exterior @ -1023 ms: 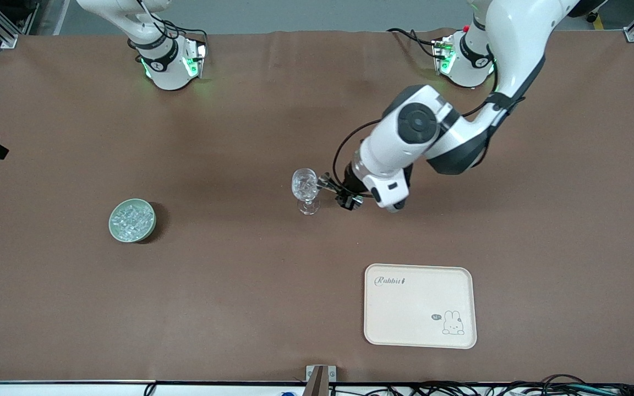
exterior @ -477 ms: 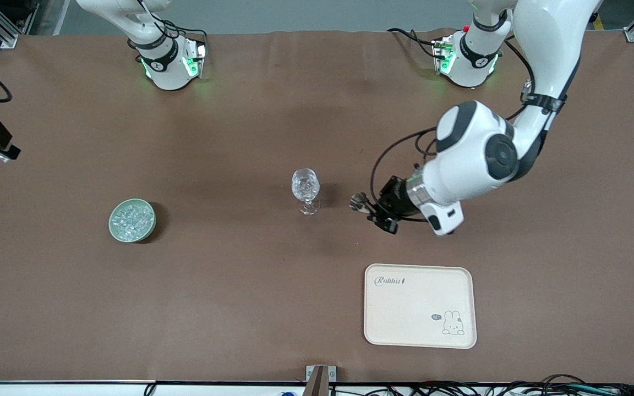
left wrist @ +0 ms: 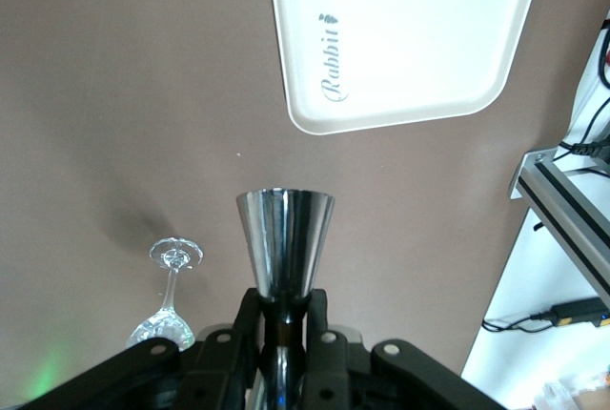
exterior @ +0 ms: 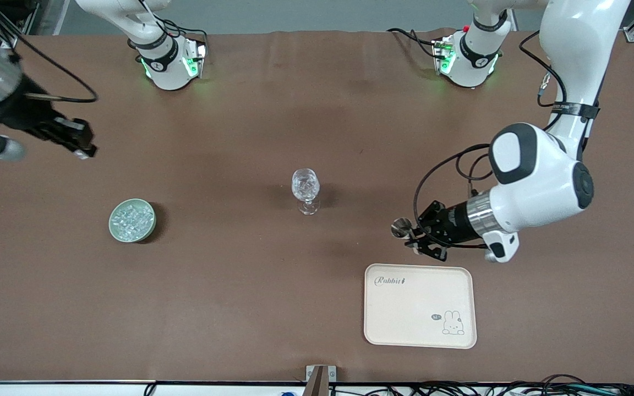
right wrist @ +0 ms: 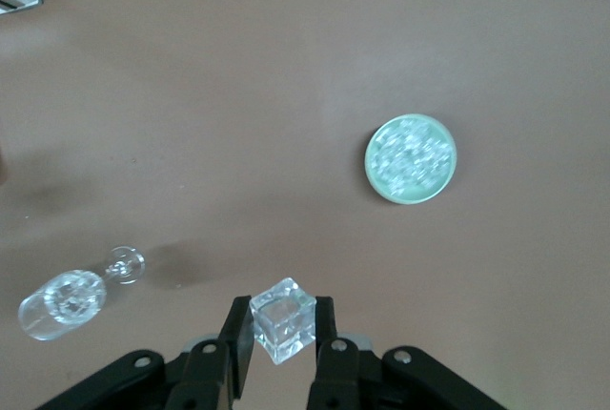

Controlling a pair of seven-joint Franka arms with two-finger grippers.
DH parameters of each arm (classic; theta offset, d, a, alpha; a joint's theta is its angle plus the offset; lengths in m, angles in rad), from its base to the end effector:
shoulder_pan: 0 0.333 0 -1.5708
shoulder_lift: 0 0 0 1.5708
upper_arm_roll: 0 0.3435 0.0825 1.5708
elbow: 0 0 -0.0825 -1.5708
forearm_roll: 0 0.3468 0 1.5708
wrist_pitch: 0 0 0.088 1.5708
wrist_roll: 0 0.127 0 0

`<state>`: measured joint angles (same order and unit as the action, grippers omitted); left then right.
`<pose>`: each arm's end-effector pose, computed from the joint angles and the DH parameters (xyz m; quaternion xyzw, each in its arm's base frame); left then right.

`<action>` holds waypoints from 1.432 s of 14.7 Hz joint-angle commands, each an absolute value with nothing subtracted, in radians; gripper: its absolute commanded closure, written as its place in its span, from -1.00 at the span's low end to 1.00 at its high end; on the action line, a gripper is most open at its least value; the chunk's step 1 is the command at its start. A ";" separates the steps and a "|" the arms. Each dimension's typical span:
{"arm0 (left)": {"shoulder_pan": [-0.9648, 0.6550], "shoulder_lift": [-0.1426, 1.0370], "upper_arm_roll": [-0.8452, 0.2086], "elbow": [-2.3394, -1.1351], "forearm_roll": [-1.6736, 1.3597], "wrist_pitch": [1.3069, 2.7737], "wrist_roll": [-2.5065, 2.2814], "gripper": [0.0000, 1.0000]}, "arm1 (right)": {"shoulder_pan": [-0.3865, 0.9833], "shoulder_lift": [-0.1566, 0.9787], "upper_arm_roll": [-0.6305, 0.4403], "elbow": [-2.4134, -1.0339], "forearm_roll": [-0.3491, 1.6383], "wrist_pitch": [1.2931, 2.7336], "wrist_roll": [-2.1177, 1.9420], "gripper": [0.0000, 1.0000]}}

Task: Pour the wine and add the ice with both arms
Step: 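Move the jigger toward the tray while the right gripper brings the cube, then lower the jigger onto the tray while the right gripper drops the cube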

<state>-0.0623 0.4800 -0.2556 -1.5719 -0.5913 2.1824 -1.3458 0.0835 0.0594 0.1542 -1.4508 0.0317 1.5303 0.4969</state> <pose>0.6500 -0.2149 0.4179 0.7329 0.6050 -0.1818 0.2525 0.5189 0.1269 0.6496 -0.9914 0.1286 -0.0024 0.0228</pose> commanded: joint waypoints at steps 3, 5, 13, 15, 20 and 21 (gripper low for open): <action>-0.101 0.558 -0.091 -1.453 -0.855 2.028 -1.183 1.00 | 0.126 0.147 0.287 -1.450 0.008 1.623 0.792 0.99; -0.107 0.628 -0.061 -1.393 -0.949 2.026 -1.151 1.00 | 0.181 0.198 0.294 -1.448 0.008 1.678 0.915 0.99; -0.100 0.781 -0.054 -1.353 -1.223 2.115 -1.042 0.99 | 0.383 0.380 0.295 -1.448 -0.029 1.853 1.230 0.99; -0.097 0.825 -0.054 -1.351 -1.235 2.163 -0.984 0.99 | 0.417 0.412 0.295 -1.448 -0.034 1.881 1.268 0.99; -0.103 0.928 -0.054 -1.342 -1.376 2.270 -0.826 0.99 | 0.468 0.472 0.295 -1.448 -0.038 1.922 1.305 0.99; -0.103 0.942 -0.054 -1.338 -1.414 2.272 -0.796 0.99 | 0.480 0.486 0.295 -1.448 -0.043 1.922 1.313 0.99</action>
